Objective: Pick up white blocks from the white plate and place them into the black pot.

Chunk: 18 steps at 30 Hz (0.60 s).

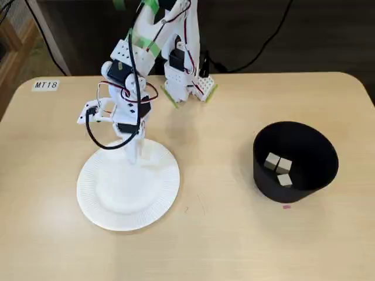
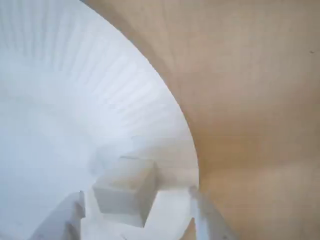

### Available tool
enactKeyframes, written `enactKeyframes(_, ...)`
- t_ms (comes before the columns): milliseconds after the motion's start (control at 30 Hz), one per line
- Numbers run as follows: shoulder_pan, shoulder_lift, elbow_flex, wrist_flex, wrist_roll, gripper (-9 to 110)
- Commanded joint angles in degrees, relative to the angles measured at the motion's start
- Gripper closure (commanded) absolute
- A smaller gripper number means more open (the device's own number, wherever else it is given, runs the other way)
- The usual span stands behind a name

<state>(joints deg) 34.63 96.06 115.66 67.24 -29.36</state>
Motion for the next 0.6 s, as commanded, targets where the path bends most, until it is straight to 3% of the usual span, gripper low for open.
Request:
enactKeyframes(0,0.53,0.18,-0.97,-0.79,0.7,77)
enactKeyframes(267,0.09,-0.35,-1.14,-1.85,1.58,96)
enactKeyframes(567,-0.44,-1.23,-2.11,-2.2,1.49,102)
